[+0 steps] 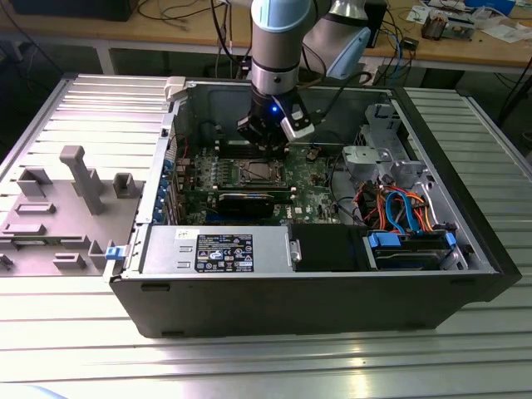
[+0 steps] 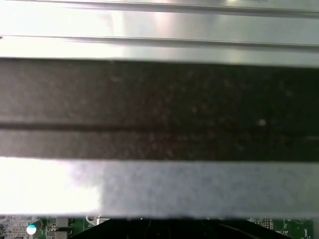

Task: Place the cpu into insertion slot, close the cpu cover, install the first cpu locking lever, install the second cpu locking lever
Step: 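Install the first cpu locking lever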

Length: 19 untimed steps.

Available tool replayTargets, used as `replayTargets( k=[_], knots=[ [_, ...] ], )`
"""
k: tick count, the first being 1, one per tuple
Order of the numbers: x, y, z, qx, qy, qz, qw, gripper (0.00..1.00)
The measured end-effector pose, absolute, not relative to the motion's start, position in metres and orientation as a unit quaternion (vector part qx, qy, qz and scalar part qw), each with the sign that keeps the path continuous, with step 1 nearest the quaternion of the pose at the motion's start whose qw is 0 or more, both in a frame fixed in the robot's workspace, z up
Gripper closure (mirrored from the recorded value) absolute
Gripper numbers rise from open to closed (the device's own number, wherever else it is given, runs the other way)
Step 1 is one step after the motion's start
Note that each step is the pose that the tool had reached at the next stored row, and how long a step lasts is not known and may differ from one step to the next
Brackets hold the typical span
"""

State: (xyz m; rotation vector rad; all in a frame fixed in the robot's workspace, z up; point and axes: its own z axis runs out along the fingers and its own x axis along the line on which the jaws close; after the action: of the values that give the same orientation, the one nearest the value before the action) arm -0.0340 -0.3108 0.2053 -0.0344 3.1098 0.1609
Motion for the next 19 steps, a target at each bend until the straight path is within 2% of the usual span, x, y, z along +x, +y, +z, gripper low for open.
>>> replayTargets(
  k=[12, 16, 19],
  knots=[
    [-0.0338, -0.3109, 0.2012, -0.011, 0.999, 0.045, 0.012, 0.89],
    [-0.0337, -0.3108, 0.2011, -0.011, 0.998, 0.057, 0.012, 0.89],
    [-0.0337, -0.3108, 0.2027, -0.011, 0.998, 0.058, 0.013, 0.89]
  ],
)
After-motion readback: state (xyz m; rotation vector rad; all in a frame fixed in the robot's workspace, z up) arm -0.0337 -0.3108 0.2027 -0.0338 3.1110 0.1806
